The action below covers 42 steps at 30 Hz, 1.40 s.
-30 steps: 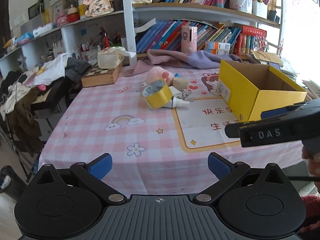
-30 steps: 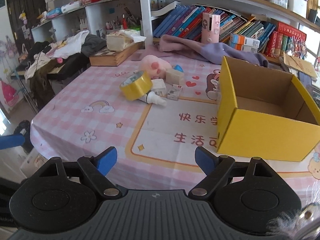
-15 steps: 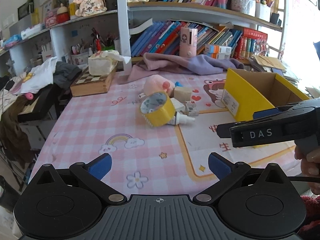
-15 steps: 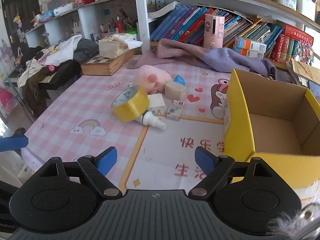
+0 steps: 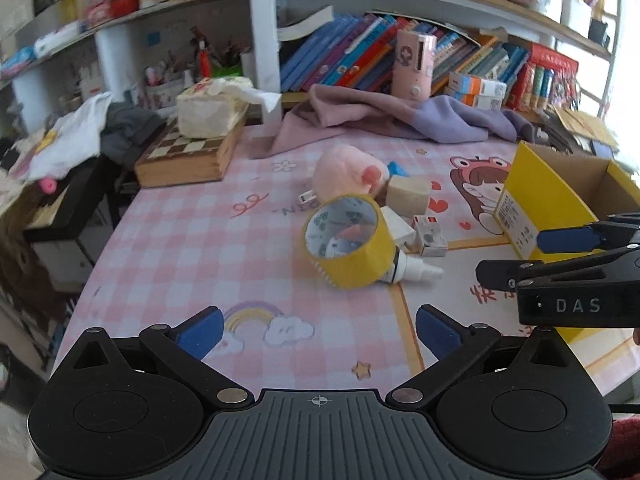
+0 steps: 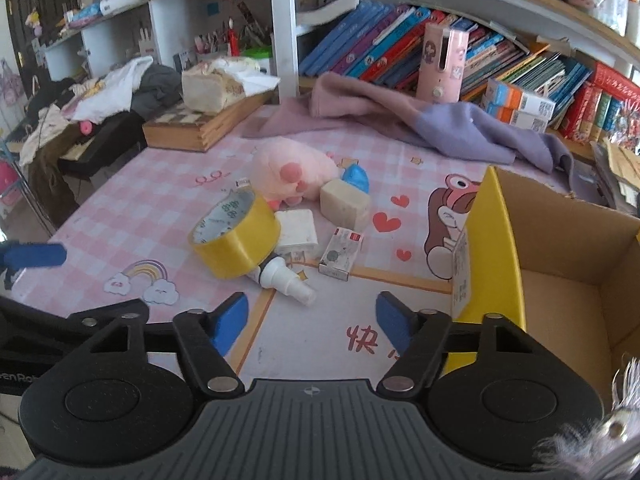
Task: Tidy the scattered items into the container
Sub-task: 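Grasp the yellow tape roll with the left gripper while the right gripper approaches the tube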
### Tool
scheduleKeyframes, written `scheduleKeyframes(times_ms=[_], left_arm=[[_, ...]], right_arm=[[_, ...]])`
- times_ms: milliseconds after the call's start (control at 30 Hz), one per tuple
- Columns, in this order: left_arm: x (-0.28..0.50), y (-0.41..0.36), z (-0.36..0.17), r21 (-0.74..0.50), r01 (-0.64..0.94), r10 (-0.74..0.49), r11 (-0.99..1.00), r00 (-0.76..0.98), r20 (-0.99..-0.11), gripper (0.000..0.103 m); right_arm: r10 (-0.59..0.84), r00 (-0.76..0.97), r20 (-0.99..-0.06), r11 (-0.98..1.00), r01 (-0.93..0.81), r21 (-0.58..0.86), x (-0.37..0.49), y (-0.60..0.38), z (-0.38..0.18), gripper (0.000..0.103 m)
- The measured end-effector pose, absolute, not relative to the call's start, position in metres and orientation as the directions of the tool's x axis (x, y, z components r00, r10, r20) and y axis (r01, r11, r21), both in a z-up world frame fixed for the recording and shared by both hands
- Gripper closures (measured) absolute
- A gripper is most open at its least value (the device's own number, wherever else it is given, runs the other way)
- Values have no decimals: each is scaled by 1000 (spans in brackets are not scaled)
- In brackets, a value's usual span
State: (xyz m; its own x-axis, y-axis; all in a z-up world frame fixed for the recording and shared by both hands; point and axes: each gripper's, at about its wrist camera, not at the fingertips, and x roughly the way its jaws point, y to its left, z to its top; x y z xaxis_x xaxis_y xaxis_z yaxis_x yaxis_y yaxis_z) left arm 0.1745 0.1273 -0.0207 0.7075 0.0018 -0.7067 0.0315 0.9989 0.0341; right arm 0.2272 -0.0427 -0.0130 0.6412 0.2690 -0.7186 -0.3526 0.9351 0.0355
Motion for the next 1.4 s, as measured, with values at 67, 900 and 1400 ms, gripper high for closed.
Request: scheduleKeyframes(times_ms=[67, 900, 1400], left_arm=[[185, 126, -24, 47, 48, 0, 998, 703, -711, 2], [292, 143, -59, -233, 53, -218, 971, 596, -773, 2], [318, 149, -87, -307, -17, -257, 952, 504, -825, 18]], right_arm=[[269, 625, -733, 932, -360, 34, 236, -40, -17, 38], [228, 612, -757, 935, -355, -5, 278, -45, -23, 43], [309, 512, -802, 877, -479, 33, 279, -33, -36, 43]])
